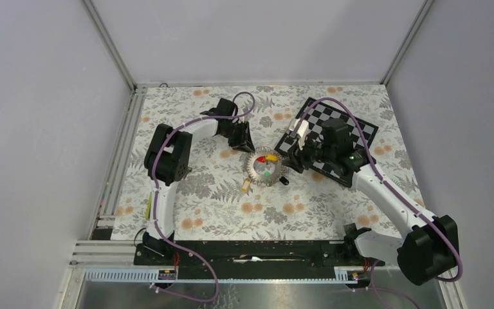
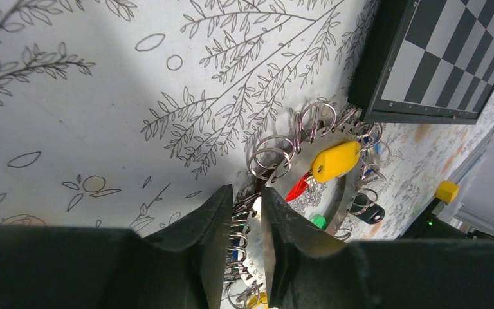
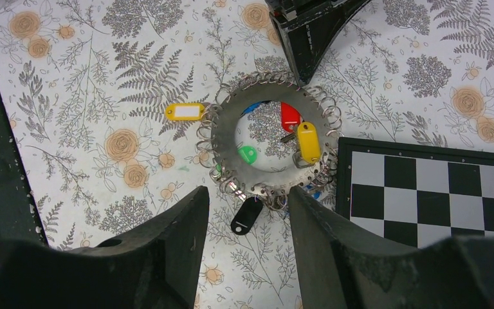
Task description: Put the keys on the keyring
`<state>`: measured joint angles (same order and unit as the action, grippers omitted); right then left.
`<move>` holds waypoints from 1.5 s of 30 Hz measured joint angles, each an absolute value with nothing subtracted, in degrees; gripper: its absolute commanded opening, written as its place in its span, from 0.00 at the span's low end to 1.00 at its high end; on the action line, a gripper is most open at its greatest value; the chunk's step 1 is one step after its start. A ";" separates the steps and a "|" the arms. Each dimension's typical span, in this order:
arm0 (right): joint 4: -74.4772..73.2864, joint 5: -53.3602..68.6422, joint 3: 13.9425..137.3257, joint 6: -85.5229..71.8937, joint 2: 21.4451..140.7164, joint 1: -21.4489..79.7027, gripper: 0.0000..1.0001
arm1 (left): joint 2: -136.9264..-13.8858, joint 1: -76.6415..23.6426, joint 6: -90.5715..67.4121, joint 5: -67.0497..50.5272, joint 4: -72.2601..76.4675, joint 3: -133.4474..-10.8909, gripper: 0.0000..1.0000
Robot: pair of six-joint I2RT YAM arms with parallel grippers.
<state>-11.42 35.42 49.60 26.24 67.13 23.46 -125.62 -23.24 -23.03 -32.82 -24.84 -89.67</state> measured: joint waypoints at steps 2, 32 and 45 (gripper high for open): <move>-11.42 35.42 49.52 26.30 67.09 23.46 0.56 | -125.62 -23.18 -23.18 -33.39 -24.36 -89.14 0.23; -11.40 35.42 49.12 26.79 67.57 23.24 0.56 | -121.08 -21.67 -12.49 -40.10 -26.55 -82.78 0.43; -11.38 35.44 48.86 26.81 68.07 23.18 0.56 | -120.68 -22.52 -7.29 -36.47 -27.62 -83.35 0.46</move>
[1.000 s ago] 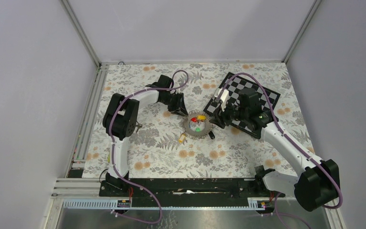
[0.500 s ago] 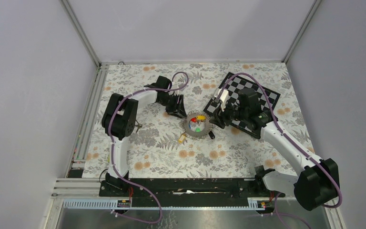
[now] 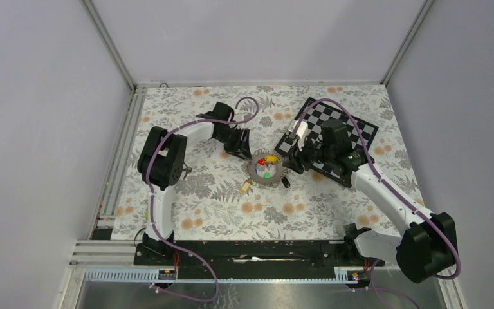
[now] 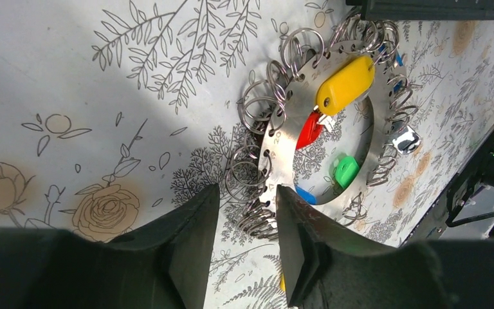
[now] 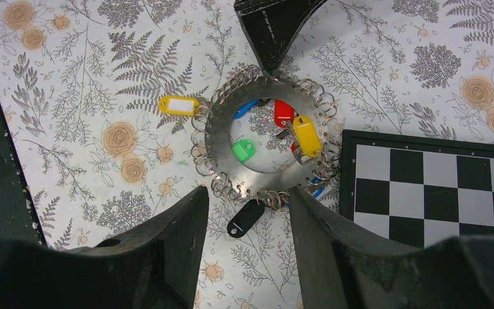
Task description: Put the keys on the keyring
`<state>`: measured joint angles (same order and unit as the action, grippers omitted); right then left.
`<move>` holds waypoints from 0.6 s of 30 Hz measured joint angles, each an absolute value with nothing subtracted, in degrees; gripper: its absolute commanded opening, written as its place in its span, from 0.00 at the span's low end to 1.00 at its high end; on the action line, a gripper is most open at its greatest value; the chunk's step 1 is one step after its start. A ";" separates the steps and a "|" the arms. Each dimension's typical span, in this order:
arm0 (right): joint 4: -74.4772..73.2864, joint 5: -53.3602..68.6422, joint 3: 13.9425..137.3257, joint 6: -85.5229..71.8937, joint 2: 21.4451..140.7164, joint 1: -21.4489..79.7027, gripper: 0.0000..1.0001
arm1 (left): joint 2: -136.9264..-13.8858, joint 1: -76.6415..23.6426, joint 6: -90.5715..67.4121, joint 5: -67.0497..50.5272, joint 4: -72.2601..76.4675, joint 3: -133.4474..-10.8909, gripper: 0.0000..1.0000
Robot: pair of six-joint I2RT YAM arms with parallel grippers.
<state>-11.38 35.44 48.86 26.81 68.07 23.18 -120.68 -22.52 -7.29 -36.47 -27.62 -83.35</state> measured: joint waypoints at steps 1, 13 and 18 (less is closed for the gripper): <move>-11.35 35.44 48.86 26.81 68.10 23.18 0.56 | -120.53 -22.61 -7.22 -36.38 -27.66 -83.26 0.46; -11.35 35.48 48.66 26.79 68.12 23.07 0.57 | -117.73 -22.65 -6.35 -37.04 -29.02 -78.59 0.33; -11.35 35.53 48.60 26.79 68.53 23.03 0.57 | -117.73 -22.65 -6.28 -37.91 -28.93 -78.30 0.28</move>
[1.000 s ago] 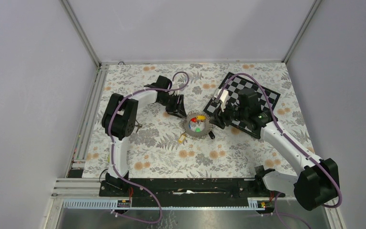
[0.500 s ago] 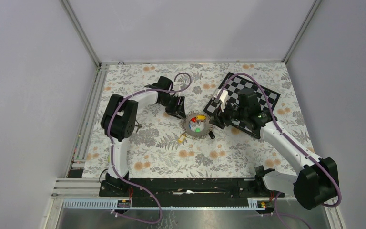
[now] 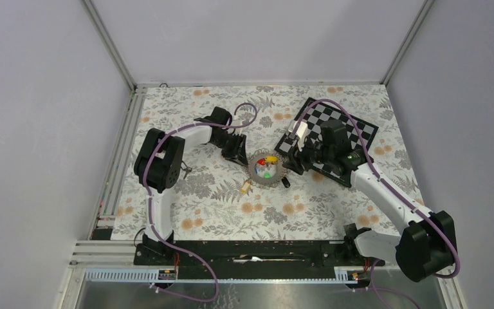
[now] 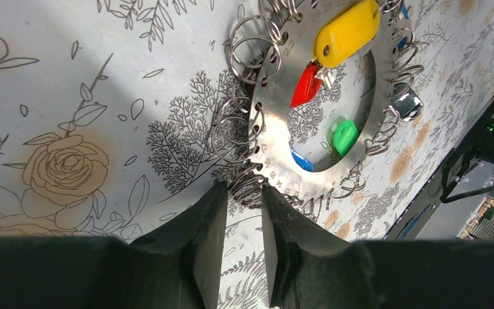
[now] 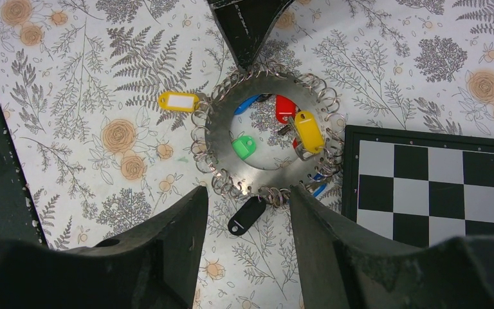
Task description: Put the keys on the keyring
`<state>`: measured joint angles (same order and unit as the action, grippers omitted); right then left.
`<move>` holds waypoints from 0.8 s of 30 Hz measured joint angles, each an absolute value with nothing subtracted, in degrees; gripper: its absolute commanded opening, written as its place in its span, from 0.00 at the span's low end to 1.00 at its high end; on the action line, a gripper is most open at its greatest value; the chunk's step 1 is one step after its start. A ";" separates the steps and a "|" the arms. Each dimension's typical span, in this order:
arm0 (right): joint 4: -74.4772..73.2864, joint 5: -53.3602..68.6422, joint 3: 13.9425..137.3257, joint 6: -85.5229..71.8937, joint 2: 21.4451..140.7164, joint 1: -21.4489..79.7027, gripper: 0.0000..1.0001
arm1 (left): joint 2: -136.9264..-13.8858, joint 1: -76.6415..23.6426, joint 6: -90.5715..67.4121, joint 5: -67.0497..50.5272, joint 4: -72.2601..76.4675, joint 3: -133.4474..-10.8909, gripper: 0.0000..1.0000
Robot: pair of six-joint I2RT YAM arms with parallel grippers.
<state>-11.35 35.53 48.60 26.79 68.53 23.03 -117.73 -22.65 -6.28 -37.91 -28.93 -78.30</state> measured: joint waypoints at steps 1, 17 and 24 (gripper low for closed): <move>-11.38 35.53 48.56 26.79 68.58 22.98 0.57 | -117.73 -22.65 -6.26 -38.06 -28.84 -78.30 0.27; -11.35 35.55 48.45 26.79 68.64 22.85 0.57 | -117.73 -22.61 -5.58 -42.92 -28.58 -78.24 0.00; -11.35 35.70 48.45 26.72 68.64 22.85 0.57 | -116.31 -22.61 -2.22 -44.62 -29.61 -77.87 0.00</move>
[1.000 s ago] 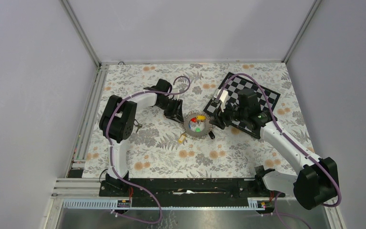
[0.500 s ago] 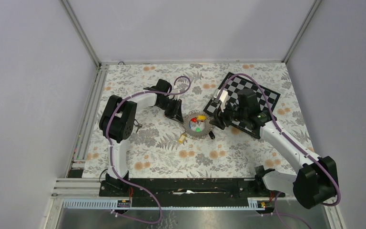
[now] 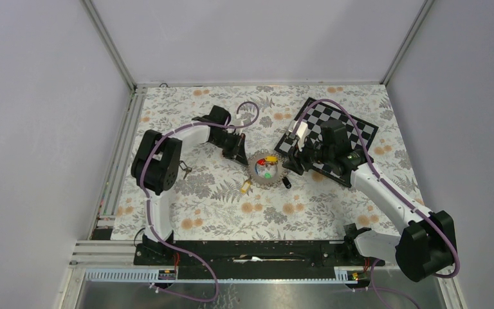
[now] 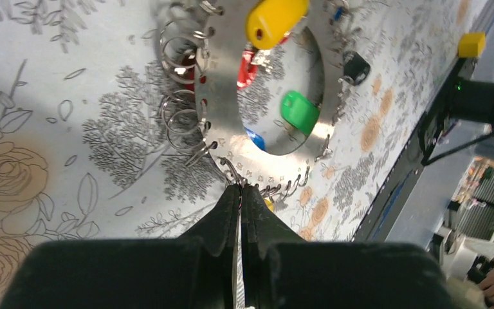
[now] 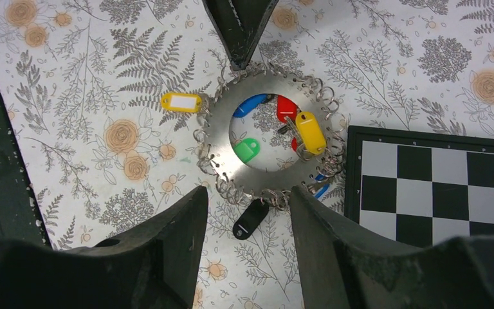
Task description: Put the keys on the keyring
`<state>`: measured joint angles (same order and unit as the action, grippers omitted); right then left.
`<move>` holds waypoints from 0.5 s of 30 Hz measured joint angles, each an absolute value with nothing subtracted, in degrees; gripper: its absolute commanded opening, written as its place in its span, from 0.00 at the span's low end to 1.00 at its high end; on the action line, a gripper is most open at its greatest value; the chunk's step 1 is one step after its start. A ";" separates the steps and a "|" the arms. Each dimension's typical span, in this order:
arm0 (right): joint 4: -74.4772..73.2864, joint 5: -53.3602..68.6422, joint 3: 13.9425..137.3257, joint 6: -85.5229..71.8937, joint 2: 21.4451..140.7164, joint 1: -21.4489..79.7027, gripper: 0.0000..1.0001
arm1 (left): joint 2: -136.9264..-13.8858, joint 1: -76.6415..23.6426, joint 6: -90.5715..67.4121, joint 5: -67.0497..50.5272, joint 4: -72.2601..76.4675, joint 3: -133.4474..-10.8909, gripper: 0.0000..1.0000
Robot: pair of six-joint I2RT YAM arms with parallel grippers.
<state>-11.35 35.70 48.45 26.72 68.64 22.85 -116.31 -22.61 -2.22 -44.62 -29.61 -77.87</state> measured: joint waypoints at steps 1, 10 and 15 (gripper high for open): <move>-11.35 35.92 48.45 26.59 68.64 22.85 0.57 | -115.83 -22.61 -1.30 -45.08 -30.09 -77.87 0.00; -11.31 43.79 49.93 22.35 69.49 22.81 0.56 | -108.40 -22.61 12.32 -55.33 -37.08 -79.96 0.00; -10.48 49.36 54.24 18.72 71.79 22.81 0.56 | -104.68 -23.05 23.44 -62.35 -45.32 -84.25 0.00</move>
<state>-10.48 49.36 54.24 18.72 71.79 22.81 -104.68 -23.05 23.44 -62.35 -45.32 -84.25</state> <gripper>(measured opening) 0.565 0.013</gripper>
